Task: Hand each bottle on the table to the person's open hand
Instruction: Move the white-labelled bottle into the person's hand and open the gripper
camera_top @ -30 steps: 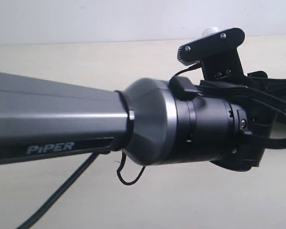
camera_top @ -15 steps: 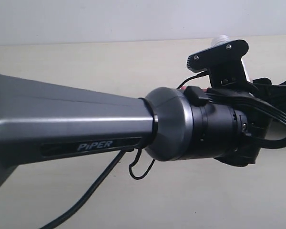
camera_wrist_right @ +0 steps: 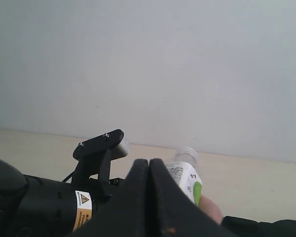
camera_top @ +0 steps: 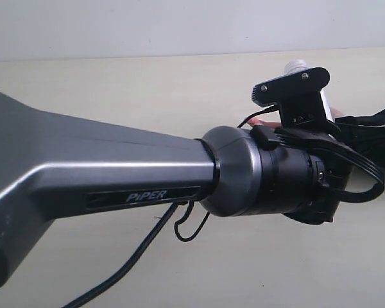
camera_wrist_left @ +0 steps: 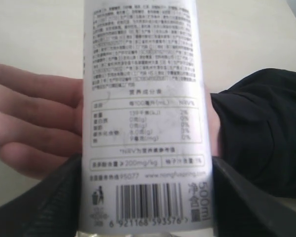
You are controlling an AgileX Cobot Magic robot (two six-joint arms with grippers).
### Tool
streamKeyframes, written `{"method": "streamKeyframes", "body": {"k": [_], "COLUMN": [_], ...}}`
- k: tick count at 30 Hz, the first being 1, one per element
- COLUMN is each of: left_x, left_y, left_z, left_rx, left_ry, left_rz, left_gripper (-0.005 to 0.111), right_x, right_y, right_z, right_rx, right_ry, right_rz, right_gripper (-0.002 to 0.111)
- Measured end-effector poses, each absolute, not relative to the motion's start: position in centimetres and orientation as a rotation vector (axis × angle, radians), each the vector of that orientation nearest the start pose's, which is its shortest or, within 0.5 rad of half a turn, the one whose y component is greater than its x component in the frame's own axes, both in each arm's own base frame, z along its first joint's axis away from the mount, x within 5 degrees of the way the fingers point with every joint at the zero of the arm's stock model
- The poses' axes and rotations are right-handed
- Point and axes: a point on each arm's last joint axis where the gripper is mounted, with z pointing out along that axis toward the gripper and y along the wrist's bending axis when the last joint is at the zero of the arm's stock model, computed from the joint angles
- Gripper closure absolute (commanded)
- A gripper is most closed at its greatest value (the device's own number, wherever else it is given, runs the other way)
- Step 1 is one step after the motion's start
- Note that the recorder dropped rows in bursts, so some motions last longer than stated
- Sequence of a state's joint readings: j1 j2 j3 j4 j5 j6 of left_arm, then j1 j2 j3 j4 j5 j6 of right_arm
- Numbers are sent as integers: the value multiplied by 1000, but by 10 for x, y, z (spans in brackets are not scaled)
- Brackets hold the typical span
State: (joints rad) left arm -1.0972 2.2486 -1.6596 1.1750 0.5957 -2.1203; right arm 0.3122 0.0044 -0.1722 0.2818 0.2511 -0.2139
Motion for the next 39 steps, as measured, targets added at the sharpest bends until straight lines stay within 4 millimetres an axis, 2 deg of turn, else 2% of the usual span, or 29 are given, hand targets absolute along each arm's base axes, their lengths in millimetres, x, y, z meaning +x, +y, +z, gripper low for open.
{"method": "streamKeyframes", "body": {"k": [5, 7, 24, 36, 39], "left_x": [267, 267, 267, 264, 264], "left_y": [-418, -418, -418, -411, -407], "left_z": [164, 164, 166, 216, 227], "left_rx": [-179, -179, -171, -93, -91], "left_ry": [2245, 2245, 2242, 2167, 2148], "left_rz": [-532, -532, -532, -563, -553], "left_gripper": [44, 34, 33, 33, 39], "right_x": [41, 41, 41, 41, 41], "right_y": [20, 20, 20, 20, 20], "right_z": [249, 249, 249, 249, 249], "right_rx": [-252, -252, -252, -252, -252], "right_ry": [1547, 1547, 1547, 1547, 1547], "right_rz": [347, 347, 347, 347, 347], "right_gripper": [108, 108, 108, 108, 108]}}
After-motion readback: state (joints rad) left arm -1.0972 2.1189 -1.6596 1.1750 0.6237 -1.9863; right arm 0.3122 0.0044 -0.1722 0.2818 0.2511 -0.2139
